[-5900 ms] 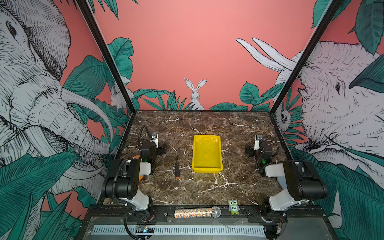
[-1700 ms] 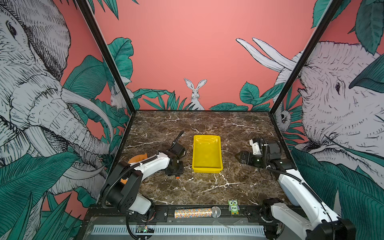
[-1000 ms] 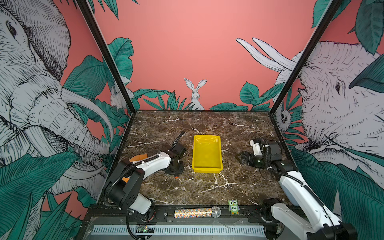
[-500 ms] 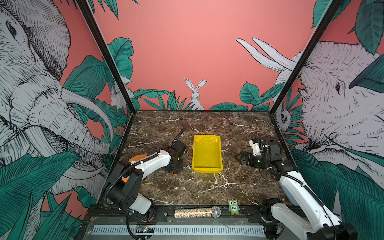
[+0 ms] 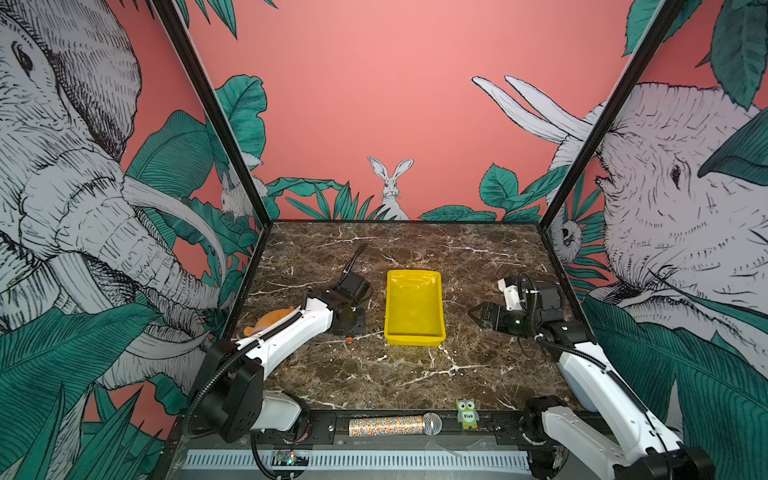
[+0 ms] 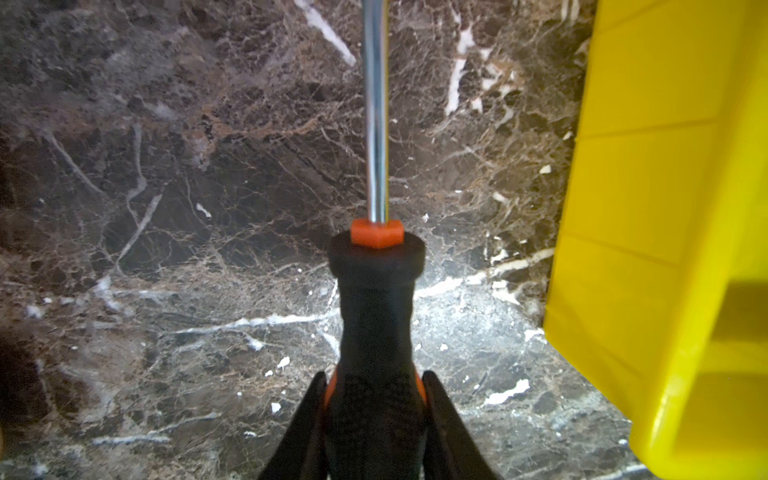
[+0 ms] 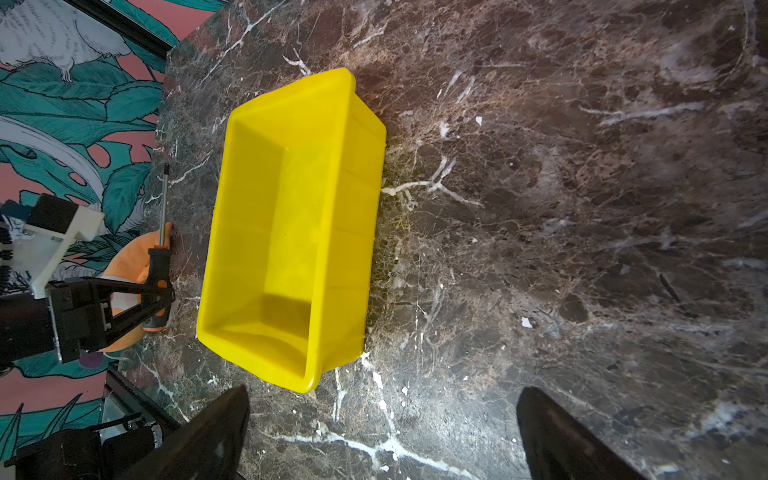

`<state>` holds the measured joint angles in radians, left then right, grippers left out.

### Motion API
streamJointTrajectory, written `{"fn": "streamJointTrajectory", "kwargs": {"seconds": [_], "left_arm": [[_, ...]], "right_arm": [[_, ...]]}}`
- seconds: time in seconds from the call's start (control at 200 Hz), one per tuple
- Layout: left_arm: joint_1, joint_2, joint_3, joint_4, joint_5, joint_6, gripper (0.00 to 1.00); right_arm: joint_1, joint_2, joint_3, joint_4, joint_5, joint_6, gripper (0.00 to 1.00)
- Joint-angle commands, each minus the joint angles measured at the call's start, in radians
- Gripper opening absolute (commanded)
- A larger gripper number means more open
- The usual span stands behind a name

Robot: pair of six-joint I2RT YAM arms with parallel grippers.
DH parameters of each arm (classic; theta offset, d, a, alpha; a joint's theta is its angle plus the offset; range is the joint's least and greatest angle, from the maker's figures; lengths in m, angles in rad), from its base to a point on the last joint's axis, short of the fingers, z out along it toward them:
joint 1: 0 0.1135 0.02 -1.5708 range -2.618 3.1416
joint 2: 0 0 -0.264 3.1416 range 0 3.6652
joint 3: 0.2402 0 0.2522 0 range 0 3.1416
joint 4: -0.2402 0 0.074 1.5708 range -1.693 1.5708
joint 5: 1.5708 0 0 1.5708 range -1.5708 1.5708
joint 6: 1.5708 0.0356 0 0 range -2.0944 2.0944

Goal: Put the screwdriver in the bin
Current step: 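Lift the screwdriver with the left gripper and carry it over the yellow bin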

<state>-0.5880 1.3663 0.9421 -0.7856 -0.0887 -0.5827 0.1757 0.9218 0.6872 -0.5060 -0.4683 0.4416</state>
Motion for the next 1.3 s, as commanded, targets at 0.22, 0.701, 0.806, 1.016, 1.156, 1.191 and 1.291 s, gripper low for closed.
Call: {"fn": "streamJointTrajectory", "kwargs": {"seconds": [0.22,0.701,0.806,1.016,1.156,1.191,1.291], "left_arm": [[-0.104,-0.016,0.236,-0.077,-0.052,0.032,0.00],[-0.305,0.362,0.539,-0.049,0.095,0.115,0.00],[-0.308,0.396,0.524,-0.027,0.100,0.119,0.00],[-0.308,0.446,0.483,0.022,0.093,0.115,0.00],[-0.308,0.479,0.468,0.072,0.089,0.126,0.00],[-0.308,0.489,0.467,0.078,0.086,0.124,0.00],[-0.308,0.516,0.462,0.096,0.075,0.115,0.00]], "right_arm": [[-0.004,-0.012,0.003,0.012,-0.022,0.009,1.00],[-0.007,-0.047,0.030,-0.048,-0.041,-0.012,1.00],[-0.007,-0.054,0.027,-0.047,-0.075,-0.032,1.00],[-0.007,-0.056,0.005,0.003,-0.128,-0.018,1.00],[-0.007,-0.051,-0.007,0.021,-0.144,-0.014,1.00],[-0.007,-0.052,-0.009,0.024,-0.151,-0.012,1.00],[-0.008,-0.056,-0.006,0.027,-0.172,-0.014,1.00]]}}
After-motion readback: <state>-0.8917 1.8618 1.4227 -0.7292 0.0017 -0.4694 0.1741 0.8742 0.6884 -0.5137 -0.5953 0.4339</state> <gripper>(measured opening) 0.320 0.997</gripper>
